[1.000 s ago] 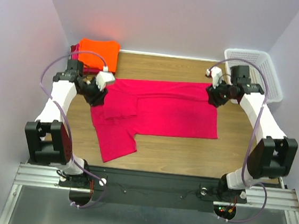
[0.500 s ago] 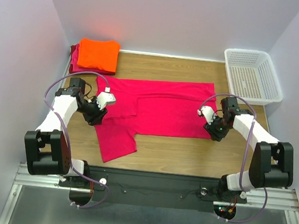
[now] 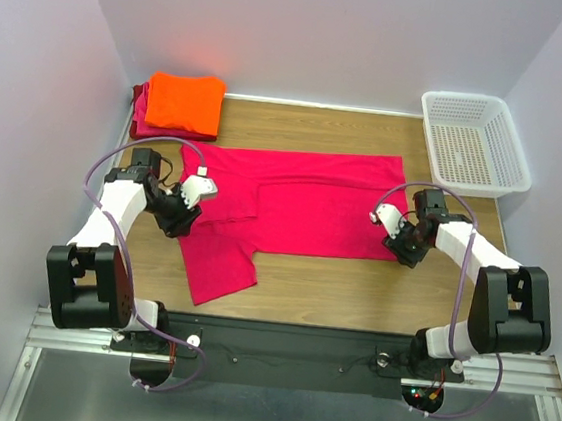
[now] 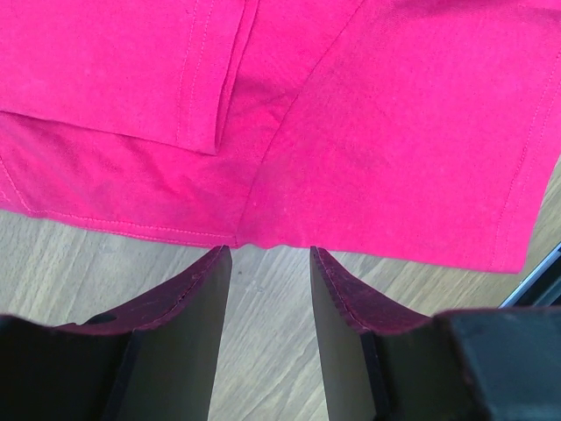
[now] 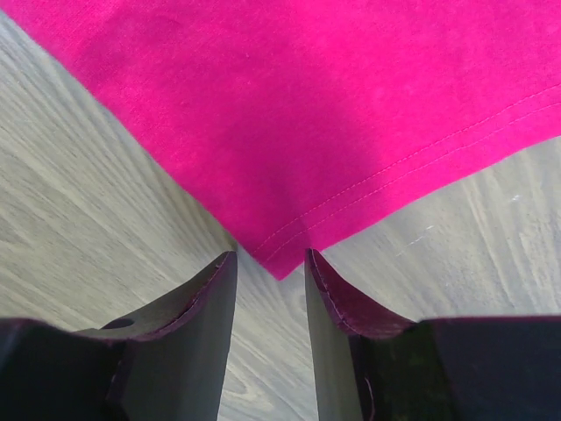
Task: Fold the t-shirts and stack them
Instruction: Fold the tshirt
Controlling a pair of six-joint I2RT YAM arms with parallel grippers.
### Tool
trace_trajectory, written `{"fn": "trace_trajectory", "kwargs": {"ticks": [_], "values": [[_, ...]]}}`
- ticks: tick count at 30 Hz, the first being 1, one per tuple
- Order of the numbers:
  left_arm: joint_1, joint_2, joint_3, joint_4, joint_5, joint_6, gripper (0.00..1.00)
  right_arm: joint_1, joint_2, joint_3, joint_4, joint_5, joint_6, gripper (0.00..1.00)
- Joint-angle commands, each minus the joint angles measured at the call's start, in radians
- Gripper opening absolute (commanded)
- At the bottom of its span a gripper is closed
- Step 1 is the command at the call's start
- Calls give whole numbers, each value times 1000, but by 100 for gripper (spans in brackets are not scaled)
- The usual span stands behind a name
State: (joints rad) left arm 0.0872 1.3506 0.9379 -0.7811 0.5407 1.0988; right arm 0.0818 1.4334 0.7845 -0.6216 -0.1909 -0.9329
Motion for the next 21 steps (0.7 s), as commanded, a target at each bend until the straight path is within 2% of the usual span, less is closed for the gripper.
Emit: {"fn": "trace_trajectory", "kwargs": {"ticks": [1,10,14,18,20,21], "values": [[2,-18,-8,-10,4,12,53,7,-48,13,36,13,-18,43],[2,-18,-27,-32,10,41,53,12,8,10,28,11,-41,42],[-13,-68,-95,-37,1,95,54,13,32,-33,65,33,-47,38],[-62,-107,-177,38,-65,90,55,13,51,-44,88,47,-37,25],[-84,-107,-215,90,-116,76,56,12,61,-36,91,53,-30,10],[-101,-105,-226,104,-123,72,56,13,62,-34,89,59,-29,7]]}}
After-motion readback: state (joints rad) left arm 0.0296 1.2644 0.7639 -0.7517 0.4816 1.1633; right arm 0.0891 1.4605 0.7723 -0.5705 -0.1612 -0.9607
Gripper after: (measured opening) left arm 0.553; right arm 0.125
